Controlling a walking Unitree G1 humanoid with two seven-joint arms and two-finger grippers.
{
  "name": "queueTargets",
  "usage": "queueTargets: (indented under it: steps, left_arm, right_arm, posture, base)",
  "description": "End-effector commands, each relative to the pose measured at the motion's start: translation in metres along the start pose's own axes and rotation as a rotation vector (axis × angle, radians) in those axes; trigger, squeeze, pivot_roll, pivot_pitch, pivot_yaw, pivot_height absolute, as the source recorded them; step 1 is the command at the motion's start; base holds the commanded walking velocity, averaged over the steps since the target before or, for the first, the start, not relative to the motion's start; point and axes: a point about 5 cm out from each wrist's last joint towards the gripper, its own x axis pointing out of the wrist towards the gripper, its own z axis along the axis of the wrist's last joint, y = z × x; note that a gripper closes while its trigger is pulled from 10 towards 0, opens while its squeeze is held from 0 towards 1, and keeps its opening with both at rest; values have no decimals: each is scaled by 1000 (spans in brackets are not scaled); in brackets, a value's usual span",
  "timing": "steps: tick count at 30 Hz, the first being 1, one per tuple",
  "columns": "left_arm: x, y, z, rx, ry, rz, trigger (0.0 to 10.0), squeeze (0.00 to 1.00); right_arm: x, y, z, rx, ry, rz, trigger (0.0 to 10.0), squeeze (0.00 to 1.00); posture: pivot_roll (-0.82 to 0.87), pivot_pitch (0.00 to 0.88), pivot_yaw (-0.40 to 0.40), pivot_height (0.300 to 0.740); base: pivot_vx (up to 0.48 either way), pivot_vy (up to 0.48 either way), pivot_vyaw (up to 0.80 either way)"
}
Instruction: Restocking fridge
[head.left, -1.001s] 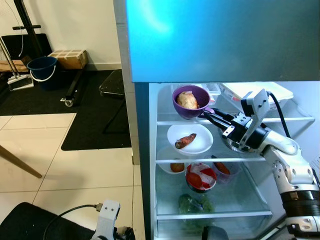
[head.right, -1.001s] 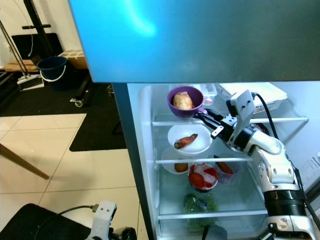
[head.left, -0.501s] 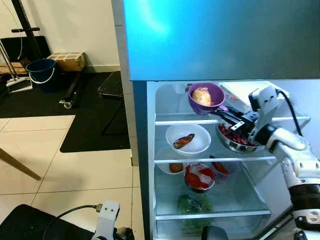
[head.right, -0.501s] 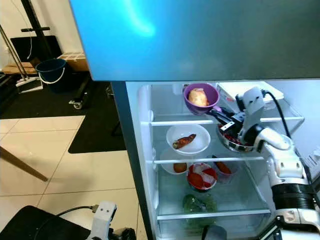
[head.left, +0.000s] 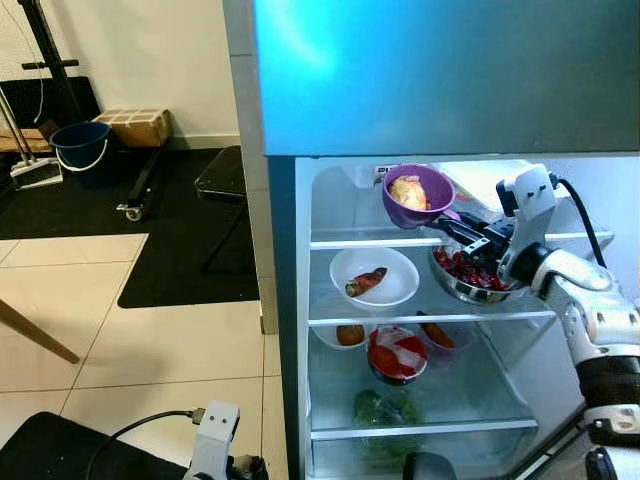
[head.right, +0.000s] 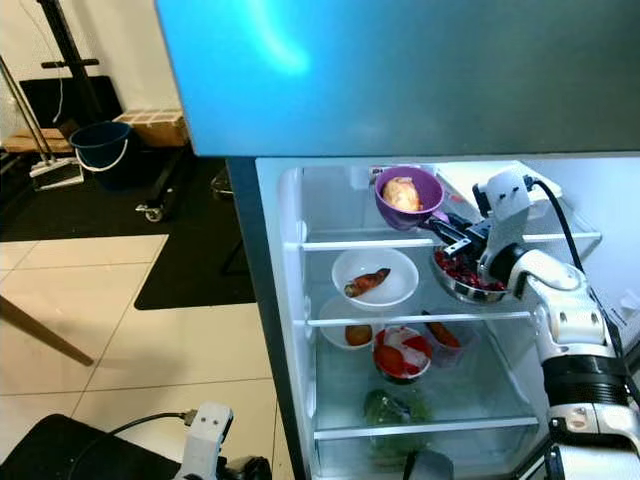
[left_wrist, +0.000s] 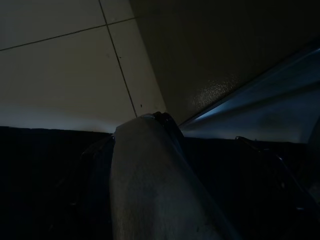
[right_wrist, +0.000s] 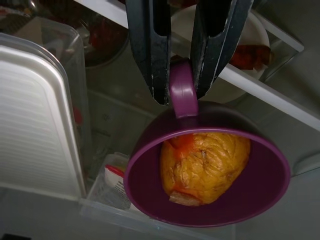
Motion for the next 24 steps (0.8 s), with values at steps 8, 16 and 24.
queueTargets:
  steps: [8,16,24]
  left_arm:
    - [-6,-13,-32,-43,124,-27,10000,0]
    - [-6,-13,-32,-43,122,-26,10000,0]
    - [-6,-13,-32,-42,124,-26,10000,0]
  right_arm:
    - [-10,-16,-12,60,148,-89,10000,0]
    - [-15,-22,-5,91,170,-80,10000,0]
    - [-15,-23,0,155,205,-59,10000,0]
  posture:
    - [-8,0,-4,475]
    - [-7,0,-9,475]
    - [-7,0,-10,475]
  base:
    - [0,0,0]
    - [0,0,0]
    - [0,0,0]
